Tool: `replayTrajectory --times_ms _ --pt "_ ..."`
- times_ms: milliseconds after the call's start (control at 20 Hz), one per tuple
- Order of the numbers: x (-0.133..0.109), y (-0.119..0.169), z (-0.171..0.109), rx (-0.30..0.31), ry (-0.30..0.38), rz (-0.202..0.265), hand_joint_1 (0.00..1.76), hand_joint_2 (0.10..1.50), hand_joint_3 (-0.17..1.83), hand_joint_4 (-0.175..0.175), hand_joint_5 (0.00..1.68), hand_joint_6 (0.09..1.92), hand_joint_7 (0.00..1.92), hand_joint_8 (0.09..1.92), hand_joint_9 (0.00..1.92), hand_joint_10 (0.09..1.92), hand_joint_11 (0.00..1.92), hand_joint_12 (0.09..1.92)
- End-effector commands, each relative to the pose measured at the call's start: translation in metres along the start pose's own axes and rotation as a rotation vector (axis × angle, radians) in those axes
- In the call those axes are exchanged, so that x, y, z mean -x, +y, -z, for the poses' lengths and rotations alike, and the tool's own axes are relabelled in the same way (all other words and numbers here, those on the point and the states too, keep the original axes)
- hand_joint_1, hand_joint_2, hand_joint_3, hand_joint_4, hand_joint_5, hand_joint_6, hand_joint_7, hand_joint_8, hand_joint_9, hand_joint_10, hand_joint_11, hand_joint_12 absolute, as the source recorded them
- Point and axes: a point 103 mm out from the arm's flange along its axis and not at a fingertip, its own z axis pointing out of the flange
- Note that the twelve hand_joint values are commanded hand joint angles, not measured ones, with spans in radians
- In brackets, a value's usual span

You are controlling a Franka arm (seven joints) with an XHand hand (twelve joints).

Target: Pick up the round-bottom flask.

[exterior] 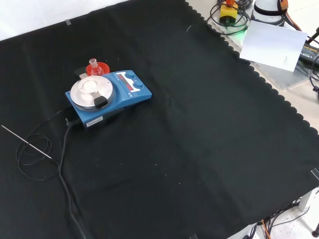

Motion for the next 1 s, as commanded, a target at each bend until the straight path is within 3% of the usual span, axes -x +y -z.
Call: replayTrajectory --times_ms 50,250,600,1000 --pt "0.0 0.001 0.0 0.01 -0.01 -0.002 0.04 1.21 0.51 -0.032 0.15 0.3 0.0 0.46 0.05 0.68 0.0 0.87" --pt "0.001 0.001 0.0 0.014 -0.013 -0.002 0.0 1.34 0.28 -0.032 0.22 0.14 0.0 0.44 0.04 0.69 0.0 0.85" --pt "0.008 0.012 -0.005 0.004 -0.011 -0.014 0.0 1.35 0.26 -0.032 0.23 0.12 0.0 0.44 0.04 0.69 0.0 0.85" --pt "0.03 0.033 -0.023 -0.01 0.023 -0.062 0.0 1.35 0.25 -0.033 0.23 0.11 0.0 0.44 0.04 0.7 0.0 0.85"
